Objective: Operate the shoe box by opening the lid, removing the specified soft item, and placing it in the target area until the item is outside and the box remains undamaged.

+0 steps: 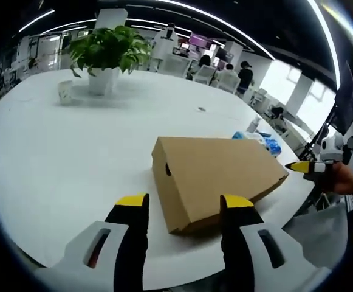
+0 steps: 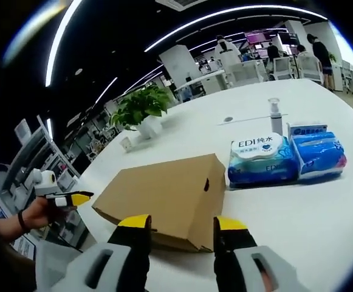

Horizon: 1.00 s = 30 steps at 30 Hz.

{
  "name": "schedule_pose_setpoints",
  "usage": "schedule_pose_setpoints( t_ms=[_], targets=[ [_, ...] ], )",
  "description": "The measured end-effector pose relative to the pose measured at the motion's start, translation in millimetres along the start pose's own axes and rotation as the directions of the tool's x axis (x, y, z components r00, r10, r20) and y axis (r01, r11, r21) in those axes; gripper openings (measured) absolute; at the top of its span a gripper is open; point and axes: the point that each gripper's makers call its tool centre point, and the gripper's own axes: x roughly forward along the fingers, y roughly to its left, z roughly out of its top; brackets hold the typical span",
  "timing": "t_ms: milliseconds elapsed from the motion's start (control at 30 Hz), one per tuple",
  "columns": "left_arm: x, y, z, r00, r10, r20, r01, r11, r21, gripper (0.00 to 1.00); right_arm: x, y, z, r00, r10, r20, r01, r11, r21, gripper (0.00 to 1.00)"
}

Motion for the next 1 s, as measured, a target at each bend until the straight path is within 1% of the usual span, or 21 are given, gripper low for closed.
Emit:
schedule_pose_setpoints(
  t_ms=[133, 200, 267, 300, 367, 400, 467, 567, 633, 700, 733, 767, 800, 833, 867, 1000],
  targets=[
    [6, -4.6, -3.3, 1.000, -0.007, -0.023, 0.007, 1.000, 0.000, 0.46, 5, 3, -2.4, 1.000, 0.004, -0.009, -0.004, 1.000, 0.002, 0.40],
    [8, -8.8, -2.6, 0.999, -0.034, -0.017, 0.033, 0.999, -0.033, 0.46, 7, 5, -4.1, 1.000, 0.006, -0.014, -0.006, 1.000, 0.007, 0.40],
    [11, -10.4, -7.1, 0.998, -0.033, -0.045, 0.032, 0.999, -0.020, 0.46, 8, 6, -5.8, 1.000, 0.007, -0.016, -0.007, 1.000, 0.017, 0.40],
    [13, -8.1, -9.3, 0.998, -0.027, -0.059, 0.027, 1.000, -0.005, 0.45, 9, 6, -7.3, 1.000, 0.007, -0.019, -0.007, 1.000, 0.019, 0.40],
    [18, -6.1, -17.5, 0.995, -0.023, -0.097, 0.024, 1.000, 0.002, 0.45, 12, 4, -13.1, 0.999, 0.000, -0.039, 0.001, 1.000, 0.018, 0.40],
    [19, -7.0, -20.4, 0.994, -0.023, -0.105, 0.023, 1.000, -0.002, 0.45, 13, 4, -16.6, 0.999, -0.002, -0.050, 0.003, 1.000, 0.017, 0.39],
    [22, -4.5, -23.9, 0.994, -0.030, -0.104, 0.030, 1.000, -0.004, 0.44, 15, 4, -21.0, 0.998, -0.003, -0.062, 0.004, 1.000, 0.020, 0.38],
    [23, -4.7, -27.8, 0.992, -0.024, -0.121, 0.024, 1.000, -0.003, 0.44, 18, 2, -33.4, 0.995, -0.020, -0.101, 0.021, 1.000, 0.015, 0.35],
    [26, -3.0, -31.9, 0.991, -0.021, -0.132, 0.020, 1.000, -0.008, 0.43, 19, 1, -35.4, 0.995, -0.027, -0.099, 0.030, 0.999, 0.029, 0.35],
    [29, -1.2, -36.9, 0.989, -0.022, -0.148, 0.019, 1.000, -0.020, 0.43, 20, -1, -38.9, 0.993, -0.029, -0.111, 0.032, 0.999, 0.025, 0.35],
    [30, -0.8, -38.0, 0.988, -0.022, -0.150, 0.018, 0.999, -0.028, 0.42, 19, -3, -45.7, 0.988, -0.038, -0.147, 0.041, 0.999, 0.014, 0.35],
    [31, -0.2, -41.2, 0.987, -0.024, -0.162, 0.016, 0.999, -0.046, 0.42, 22, -2, -44.3, 0.990, -0.038, -0.132, 0.042, 0.999, 0.025, 0.35],
    [31, -1.0, -39.8, 0.988, -0.034, -0.150, 0.023, 0.997, -0.076, 0.41, 21, -2, -42.2, 0.992, -0.039, -0.118, 0.044, 0.998, 0.042, 0.35],
    [31, -2.2, -40.3, 0.988, -0.046, -0.150, 0.031, 0.994, -0.104, 0.41, 21, -3, -43.1, 0.991, -0.038, -0.125, 0.043, 0.998, 0.037, 0.35],
    [30, 0.0, -40.5, 0.988, -0.039, -0.148, 0.026, 0.996, -0.088, 0.41, 21, -3, -43.0, 0.992, -0.037, -0.122, 0.042, 0.998, 0.037, 0.35],
    [28, -6.1, -39.6, 0.988, -0.046, -0.145, 0.033, 0.996, -0.085, 0.41, 21, -3, -42.6, 0.993, -0.036, -0.115, 0.042, 0.998, 0.043, 0.35]
  ],
)
